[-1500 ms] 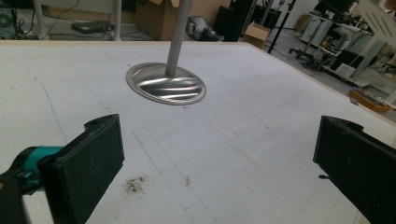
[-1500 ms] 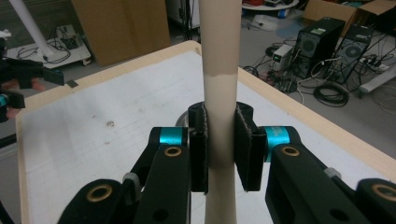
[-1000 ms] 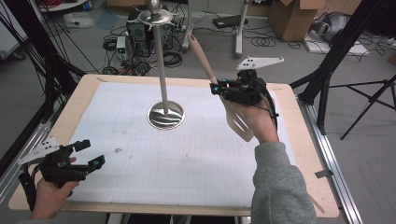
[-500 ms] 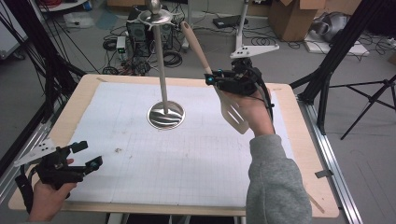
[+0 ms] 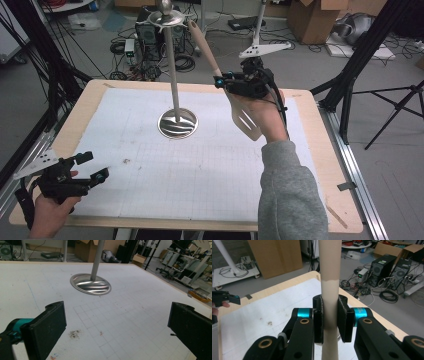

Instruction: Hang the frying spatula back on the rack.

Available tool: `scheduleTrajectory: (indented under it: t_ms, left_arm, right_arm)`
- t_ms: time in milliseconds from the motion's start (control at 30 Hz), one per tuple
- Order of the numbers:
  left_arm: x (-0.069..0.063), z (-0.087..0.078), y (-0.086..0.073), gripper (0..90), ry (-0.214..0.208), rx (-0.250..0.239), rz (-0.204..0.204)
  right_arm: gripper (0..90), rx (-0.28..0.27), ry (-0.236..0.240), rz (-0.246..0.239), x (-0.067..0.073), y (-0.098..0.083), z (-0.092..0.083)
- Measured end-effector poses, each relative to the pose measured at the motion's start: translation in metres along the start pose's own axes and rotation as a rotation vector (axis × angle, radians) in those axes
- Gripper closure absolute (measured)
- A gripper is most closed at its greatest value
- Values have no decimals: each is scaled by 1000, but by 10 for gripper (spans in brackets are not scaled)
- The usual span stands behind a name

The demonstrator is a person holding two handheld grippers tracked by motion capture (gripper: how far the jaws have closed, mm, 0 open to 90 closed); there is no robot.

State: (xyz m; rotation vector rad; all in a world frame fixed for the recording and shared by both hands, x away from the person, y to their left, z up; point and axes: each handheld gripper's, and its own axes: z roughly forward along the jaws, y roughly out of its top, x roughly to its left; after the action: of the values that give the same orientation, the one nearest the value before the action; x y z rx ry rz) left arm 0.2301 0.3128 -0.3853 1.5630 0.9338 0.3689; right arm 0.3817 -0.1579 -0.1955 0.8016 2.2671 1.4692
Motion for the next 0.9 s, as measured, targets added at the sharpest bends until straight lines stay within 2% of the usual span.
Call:
scheduleTrajectory:
  t_ms: [200,500,900]
  left_arm:
    - [0,0,0,21,0,-1,-2]
    - [1,-3,0,21,8,-1,0]
    - [2,-4,-1,21,8,3,-3]
  right_arm:
    - [781,12,6,10,-1,1,4]
    - [781,-2,33,41,-5,0,7]
    - [780,21,43,40,-6,-1,15]
